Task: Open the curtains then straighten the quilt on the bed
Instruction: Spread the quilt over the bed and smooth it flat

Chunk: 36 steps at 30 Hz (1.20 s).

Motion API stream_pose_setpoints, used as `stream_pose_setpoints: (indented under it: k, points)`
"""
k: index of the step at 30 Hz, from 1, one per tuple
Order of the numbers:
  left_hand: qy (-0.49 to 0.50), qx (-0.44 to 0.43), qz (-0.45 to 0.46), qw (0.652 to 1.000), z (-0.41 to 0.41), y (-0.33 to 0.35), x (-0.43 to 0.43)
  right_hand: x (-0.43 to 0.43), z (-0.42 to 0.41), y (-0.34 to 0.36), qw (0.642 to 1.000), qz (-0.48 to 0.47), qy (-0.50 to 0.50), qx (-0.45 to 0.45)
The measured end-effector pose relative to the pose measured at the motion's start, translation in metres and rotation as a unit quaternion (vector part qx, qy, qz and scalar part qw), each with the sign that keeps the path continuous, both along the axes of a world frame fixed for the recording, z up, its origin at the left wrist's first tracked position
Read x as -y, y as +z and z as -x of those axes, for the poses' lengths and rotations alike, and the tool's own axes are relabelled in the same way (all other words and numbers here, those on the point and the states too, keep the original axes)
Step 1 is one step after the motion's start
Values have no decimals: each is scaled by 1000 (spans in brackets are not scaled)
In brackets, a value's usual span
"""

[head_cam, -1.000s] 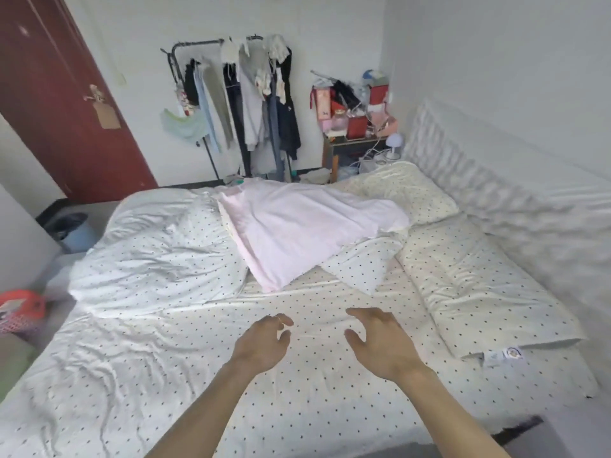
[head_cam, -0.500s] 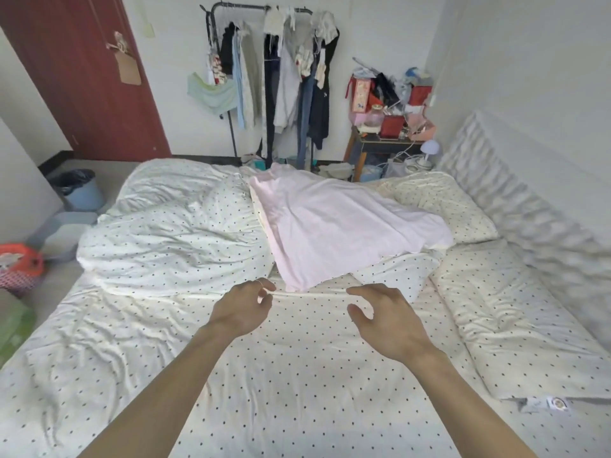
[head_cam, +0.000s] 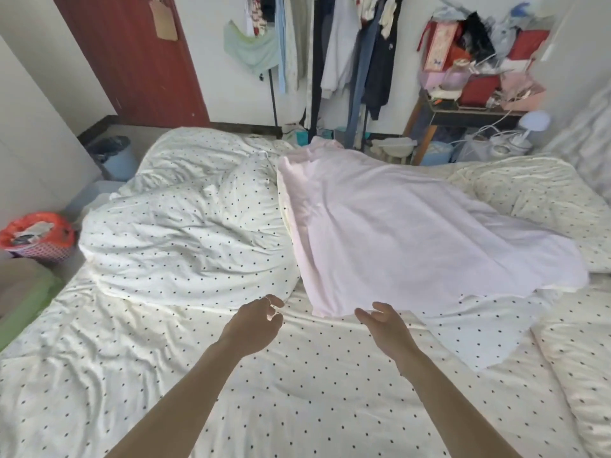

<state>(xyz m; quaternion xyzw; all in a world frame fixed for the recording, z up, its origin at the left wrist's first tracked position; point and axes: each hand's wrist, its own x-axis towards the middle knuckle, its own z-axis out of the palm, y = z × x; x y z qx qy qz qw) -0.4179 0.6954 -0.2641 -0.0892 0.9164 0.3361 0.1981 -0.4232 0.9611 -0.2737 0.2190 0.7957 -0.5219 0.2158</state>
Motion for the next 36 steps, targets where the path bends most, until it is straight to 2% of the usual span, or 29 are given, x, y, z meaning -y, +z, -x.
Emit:
stream_pose_setpoints:
  k: [2, 6, 12, 14, 16, 18, 22, 24, 26, 31, 36]
  points:
    - [18, 18, -12, 1000, 32, -46, -8, -5, 39, -61, 995, 52, -61, 64]
    - [21, 48, -19, 998, 54, -112, -20, -14, 77, -142, 961, 152, -187, 134]
    - [35, 96, -38, 994, 76, -169, -28, -22, 124, -195, 904, 272, -321, 79]
    - [45, 84, -39, 995, 88, -172, -29, -26, 131, -193, 896, 263, -356, 42]
    - [78, 88, -65, 991, 96, -163, -32, -29, 119, -182, 889, 272, -368, 3]
    - [134, 98, -131, 977, 101, -148, -36, -30, 97, -160, 876, 326, -356, -3]
    - [281, 111, -277, 912, 117, -93, -54, -41, 45, -94, 863, 367, -347, -11]
    - [279, 154, -372, 872, 119, -57, -65, -45, 31, -56, 861, 362, -357, -28]
    - [246, 168, -432, 851, 115, -22, -81, -48, 25, -17, 867, 345, -356, -39]
    - [193, 129, -355, 906, 93, 55, -90, -62, 6, 69, 885, 292, -355, -68]
    - [140, 154, -382, 900, 54, 101, -75, -63, -48, 106, 898, 270, -343, -54]
